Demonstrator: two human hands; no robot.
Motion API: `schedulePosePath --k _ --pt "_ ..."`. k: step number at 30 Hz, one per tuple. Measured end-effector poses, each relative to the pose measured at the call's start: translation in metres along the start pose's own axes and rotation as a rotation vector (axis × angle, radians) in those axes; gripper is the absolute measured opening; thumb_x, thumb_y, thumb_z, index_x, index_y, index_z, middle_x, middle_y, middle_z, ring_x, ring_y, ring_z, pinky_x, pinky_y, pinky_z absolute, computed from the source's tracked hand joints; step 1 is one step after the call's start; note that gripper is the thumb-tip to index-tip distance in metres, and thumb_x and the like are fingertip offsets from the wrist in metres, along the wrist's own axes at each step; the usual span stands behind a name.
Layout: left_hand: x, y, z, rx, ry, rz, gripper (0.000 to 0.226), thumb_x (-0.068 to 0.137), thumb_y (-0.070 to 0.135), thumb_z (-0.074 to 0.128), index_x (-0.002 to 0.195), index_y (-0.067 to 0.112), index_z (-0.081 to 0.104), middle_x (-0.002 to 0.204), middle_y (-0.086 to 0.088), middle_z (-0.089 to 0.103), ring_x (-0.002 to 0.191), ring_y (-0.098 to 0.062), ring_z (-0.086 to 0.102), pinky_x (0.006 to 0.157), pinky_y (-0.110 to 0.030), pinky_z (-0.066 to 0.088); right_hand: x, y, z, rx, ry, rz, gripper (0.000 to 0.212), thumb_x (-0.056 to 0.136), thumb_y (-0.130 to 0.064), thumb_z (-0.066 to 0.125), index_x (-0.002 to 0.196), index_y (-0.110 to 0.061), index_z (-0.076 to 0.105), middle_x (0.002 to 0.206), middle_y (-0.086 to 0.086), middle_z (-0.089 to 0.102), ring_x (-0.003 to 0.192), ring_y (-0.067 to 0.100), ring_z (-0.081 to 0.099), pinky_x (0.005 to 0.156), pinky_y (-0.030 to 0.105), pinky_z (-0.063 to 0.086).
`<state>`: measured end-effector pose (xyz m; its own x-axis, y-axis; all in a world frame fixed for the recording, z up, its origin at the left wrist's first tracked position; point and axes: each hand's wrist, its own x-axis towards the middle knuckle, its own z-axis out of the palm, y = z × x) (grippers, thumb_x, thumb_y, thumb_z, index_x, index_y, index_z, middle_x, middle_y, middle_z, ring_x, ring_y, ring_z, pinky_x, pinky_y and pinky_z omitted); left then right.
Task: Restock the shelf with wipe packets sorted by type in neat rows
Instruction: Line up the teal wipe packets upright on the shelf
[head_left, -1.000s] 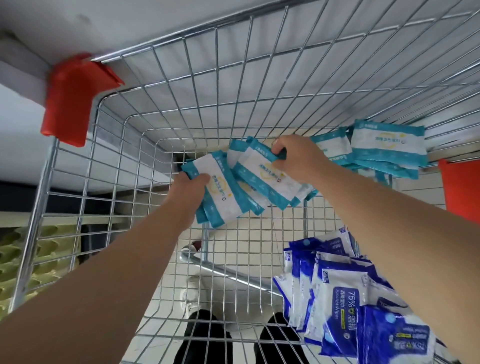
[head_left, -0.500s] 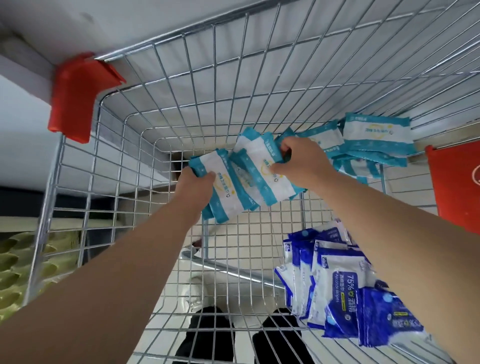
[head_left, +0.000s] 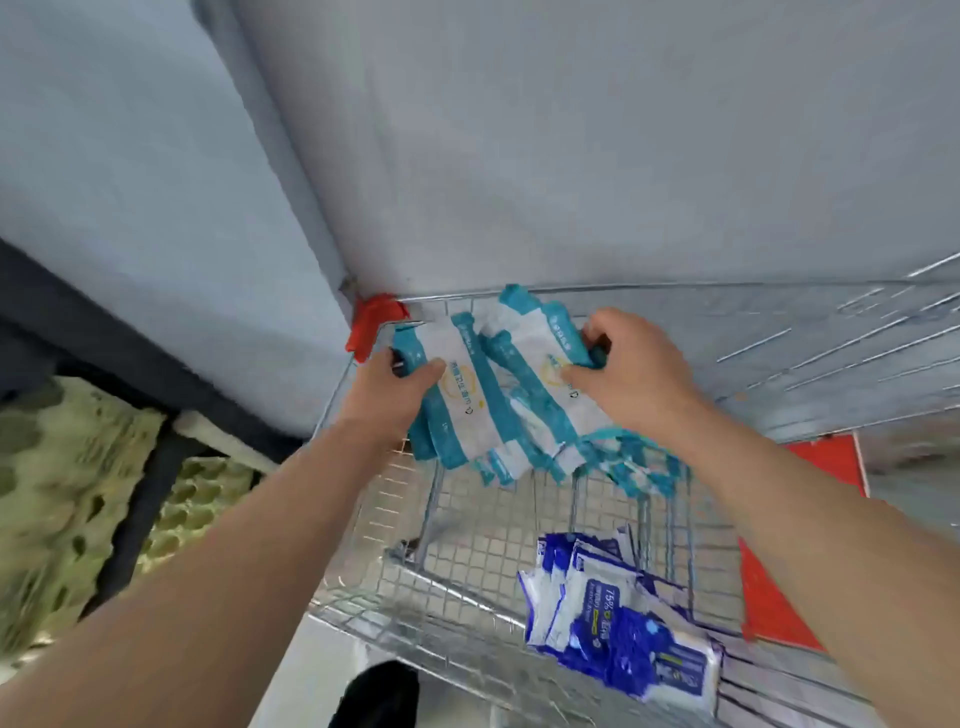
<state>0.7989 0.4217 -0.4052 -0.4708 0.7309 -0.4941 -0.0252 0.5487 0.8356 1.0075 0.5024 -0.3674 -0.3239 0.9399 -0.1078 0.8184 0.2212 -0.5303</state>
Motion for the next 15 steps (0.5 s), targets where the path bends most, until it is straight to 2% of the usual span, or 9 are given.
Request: schedulePosePath --k 3,7,11,13,15 --pt "-0.046 0.037 -0.033 -0.081 0.072 0.048 0.023 0.089 0.024 0.066 0.108 0.013 0.059 0.109 -0.005 0.068 0.098 -0.023 0.066 0.091 -0.041 0.053 -0.016 -0.051 -0.052 -0.001 0.043 -0.129 0.022 0.072 -0.025 0.076 0.079 -0.021 0.055 0.072 -0.008 0.053 0.074 0.021 0.052 0.064 0.032 0.039" --pt "-0.123 0.083 -0.088 -0.211 0.158 0.122 0.027 0.09 0.026 0.065 0.113 0.014 0.058 0.104 -0.002 0.069 0.094 -0.019 0.067 0.085 -0.036 0.053 -0.048 -0.131 -0.114 0.002 0.043 -0.305 0.021 0.073 -0.025 0.074 0.08 -0.02 0.056 0.069 -0.012 0.052 0.069 0.018 0.053 0.062 0.03 0.041" --pt "-0.202 0.117 -0.158 -0.317 0.294 0.215 0.033 0.081 0.029 0.068 0.111 0.018 0.06 0.104 -0.002 0.071 0.093 -0.021 0.07 0.089 -0.044 0.055 -0.084 -0.217 -0.152 0.012 0.0 -0.501 0.021 0.075 -0.024 0.076 0.08 -0.02 0.056 0.071 -0.014 0.055 0.063 0.007 0.051 0.057 0.026 0.04" --pt "-0.238 0.127 -0.195 -0.365 0.358 0.255 0.028 0.085 0.023 0.065 0.112 0.019 0.058 0.103 -0.002 0.071 0.092 -0.019 0.07 0.085 -0.041 0.056 -0.103 -0.262 -0.163 0.025 -0.021 -0.596 0.023 0.075 -0.024 0.076 0.075 -0.024 0.053 0.069 -0.015 0.054 0.062 0.004 0.05 0.055 0.024 0.039" --pt "-0.27 0.135 -0.233 -0.393 0.43 0.304 0.022 0.088 0.019 0.062 0.11 0.02 0.057 0.101 -0.002 0.071 0.089 -0.017 0.07 0.077 -0.034 0.056 -0.12 -0.306 -0.168 0.038 -0.025 -0.686 0.021 0.075 -0.026 0.075 0.076 -0.023 0.055 0.071 -0.013 0.057 0.066 0.009 0.054 0.059 0.027 0.044"
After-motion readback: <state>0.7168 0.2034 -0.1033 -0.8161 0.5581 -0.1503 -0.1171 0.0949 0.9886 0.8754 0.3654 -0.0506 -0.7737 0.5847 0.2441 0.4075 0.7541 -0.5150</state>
